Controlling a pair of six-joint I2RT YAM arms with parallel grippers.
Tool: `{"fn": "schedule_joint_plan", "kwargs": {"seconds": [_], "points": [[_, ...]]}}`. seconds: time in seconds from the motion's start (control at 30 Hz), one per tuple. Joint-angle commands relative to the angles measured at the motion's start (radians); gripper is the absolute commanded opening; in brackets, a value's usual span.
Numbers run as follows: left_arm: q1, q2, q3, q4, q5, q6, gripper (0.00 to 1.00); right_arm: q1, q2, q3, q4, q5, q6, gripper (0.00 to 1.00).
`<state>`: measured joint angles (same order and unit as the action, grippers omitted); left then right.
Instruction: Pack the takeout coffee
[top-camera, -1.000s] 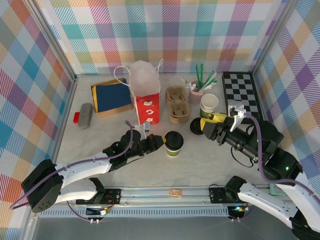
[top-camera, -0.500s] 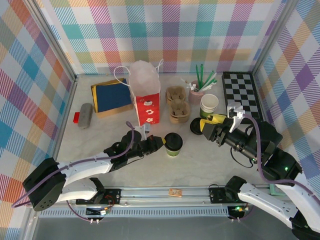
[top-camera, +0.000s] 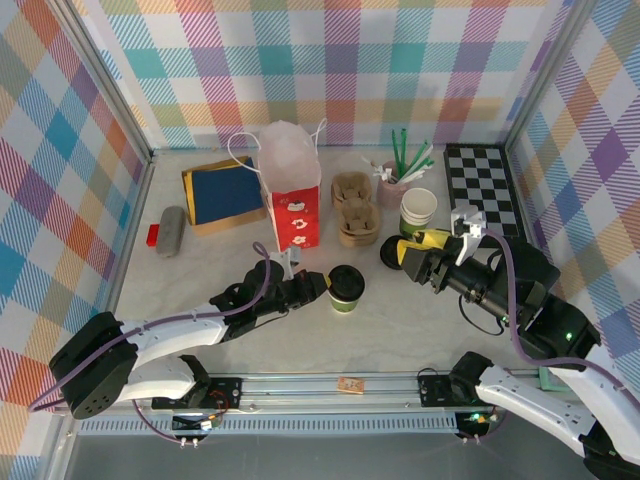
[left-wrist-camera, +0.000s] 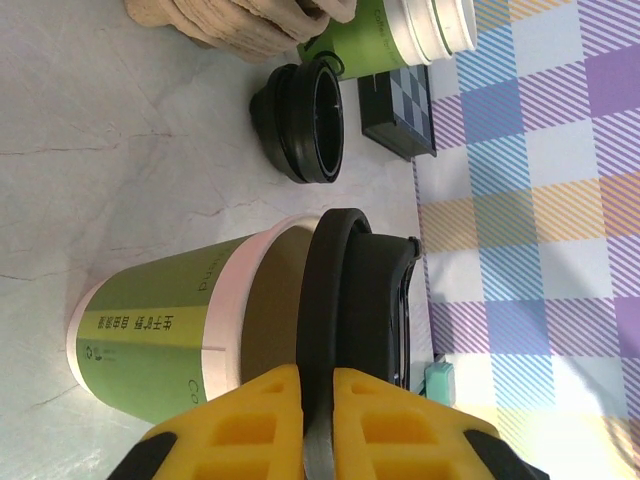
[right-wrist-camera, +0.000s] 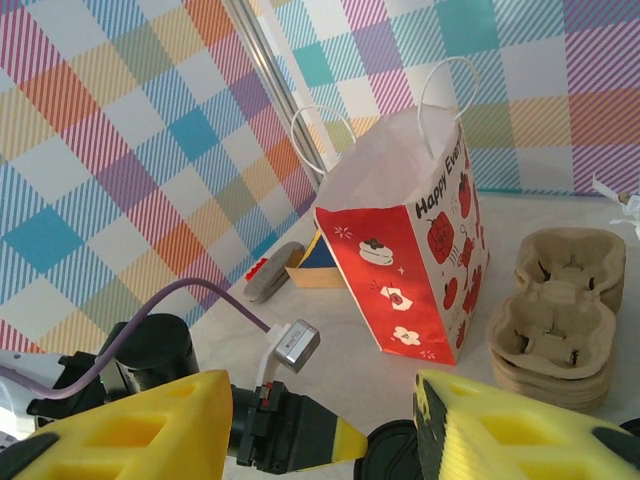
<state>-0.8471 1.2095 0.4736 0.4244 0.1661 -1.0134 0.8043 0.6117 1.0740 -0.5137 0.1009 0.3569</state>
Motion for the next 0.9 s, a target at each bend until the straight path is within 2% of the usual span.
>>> {"fn": "schedule_joint_plan", "kwargs": {"seconds": [0.0, 0.4, 0.6, 0.87], "points": [[0.009, -0.002, -0.007, 0.009, -0.004, 0.002, 0.17, -0.001, 0.000, -0.002, 0.036, -0.015, -0.010, 0.51], [0.009, -0.011, 0.007, -0.029, -0.012, 0.023, 0.19, -0.001, -0.003, -0.004, 0.047, -0.023, -0.015, 0.50], [0.009, -0.043, 0.010, -0.072, -0.027, 0.036, 0.25, -0.001, -0.005, -0.009, 0.053, -0.030, -0.015, 0.49], [0.009, -0.081, 0.023, -0.144, -0.050, 0.066, 0.28, -0.001, -0.007, -0.014, 0.062, -0.034, -0.015, 0.49]]}}
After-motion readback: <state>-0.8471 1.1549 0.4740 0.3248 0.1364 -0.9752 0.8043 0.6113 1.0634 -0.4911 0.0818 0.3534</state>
